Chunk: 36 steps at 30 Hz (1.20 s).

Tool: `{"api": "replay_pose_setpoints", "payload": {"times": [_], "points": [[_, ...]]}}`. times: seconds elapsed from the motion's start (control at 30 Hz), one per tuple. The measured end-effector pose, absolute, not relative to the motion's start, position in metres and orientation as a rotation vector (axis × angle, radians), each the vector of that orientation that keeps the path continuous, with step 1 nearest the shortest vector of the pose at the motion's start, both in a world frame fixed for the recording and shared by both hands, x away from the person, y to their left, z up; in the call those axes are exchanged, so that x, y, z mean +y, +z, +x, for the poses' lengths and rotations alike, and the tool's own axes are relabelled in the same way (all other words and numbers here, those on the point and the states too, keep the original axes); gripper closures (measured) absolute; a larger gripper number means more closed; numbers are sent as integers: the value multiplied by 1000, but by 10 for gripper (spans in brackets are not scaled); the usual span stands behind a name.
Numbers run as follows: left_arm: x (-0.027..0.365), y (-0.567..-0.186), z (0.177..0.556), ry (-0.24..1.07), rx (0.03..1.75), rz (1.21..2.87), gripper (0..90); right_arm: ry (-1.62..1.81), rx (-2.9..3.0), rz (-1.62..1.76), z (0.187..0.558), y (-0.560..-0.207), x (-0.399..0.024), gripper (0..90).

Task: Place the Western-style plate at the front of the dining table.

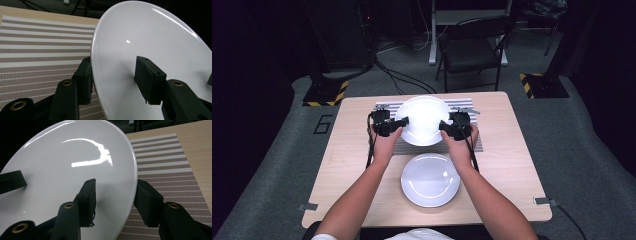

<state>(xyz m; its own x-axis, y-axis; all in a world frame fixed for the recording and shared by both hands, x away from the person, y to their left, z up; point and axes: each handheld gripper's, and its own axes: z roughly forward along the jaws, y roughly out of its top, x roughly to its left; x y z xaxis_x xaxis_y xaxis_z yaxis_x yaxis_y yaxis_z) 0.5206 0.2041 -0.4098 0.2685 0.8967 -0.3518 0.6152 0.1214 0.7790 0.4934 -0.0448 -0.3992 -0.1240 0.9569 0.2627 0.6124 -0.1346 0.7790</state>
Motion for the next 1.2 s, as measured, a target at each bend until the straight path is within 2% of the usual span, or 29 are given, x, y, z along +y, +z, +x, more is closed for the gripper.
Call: {"api": "replay_pose_setpoints", "payload": {"times": [0.67, 1.2], "points": [[203, -409, 548, 405, 1449, 1602, 503, 1129, 1754, 1758, 525, -406, -40, 527], [200, -424, 559, 371, 1464, 1612, 503, 1089, 1750, 1747, 539, -419, -41, 529]]}}
